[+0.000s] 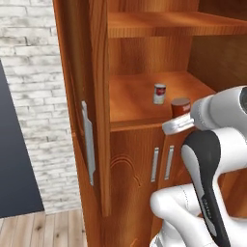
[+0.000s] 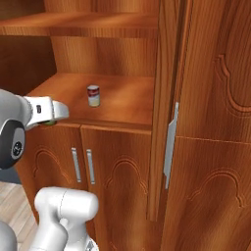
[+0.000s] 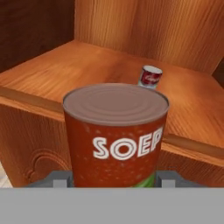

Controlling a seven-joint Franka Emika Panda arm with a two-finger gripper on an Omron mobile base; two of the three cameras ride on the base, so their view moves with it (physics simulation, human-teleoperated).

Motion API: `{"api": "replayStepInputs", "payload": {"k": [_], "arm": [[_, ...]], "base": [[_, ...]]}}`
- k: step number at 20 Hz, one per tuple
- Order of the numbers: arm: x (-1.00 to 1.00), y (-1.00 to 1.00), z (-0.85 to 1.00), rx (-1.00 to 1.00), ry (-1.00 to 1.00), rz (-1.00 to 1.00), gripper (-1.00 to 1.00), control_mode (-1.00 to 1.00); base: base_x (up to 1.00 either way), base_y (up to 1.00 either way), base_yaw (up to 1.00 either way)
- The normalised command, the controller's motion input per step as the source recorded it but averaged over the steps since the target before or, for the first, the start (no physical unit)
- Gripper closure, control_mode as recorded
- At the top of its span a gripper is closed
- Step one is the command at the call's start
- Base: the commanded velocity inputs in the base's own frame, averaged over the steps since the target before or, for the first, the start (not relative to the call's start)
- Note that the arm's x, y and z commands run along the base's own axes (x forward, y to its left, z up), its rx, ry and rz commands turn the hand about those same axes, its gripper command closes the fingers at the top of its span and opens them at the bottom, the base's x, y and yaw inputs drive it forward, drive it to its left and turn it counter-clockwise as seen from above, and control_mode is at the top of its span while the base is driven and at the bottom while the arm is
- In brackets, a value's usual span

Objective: Restock the canned food cabinet by taking the new fresh canned food from the counter and placing it in the cabinet. Then, take the old canned food from the cabinet and place it on the counter.

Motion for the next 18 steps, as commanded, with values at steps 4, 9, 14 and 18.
{"api": "replayStepInputs", "payload": {"k": [4,9,14,18], "arm": [[0.0,0.0,0.0,0.0,0.0,0.0,1.0,1.0],[0.0,0.0,0.0,0.0,0.0,0.0,1.0,1.0],[0.0,0.0,0.0,0.0,0.0,0.0,1.0,1.0],[0.0,0.0,0.0,0.0,0.0,0.0,1.0,1.0]], "base": [[-0.92,-0.26,0.07],[-0.99,-0.11,0.35],[-0.87,-0.13,0.82],[-0.41,-0.01,1.0]]}}
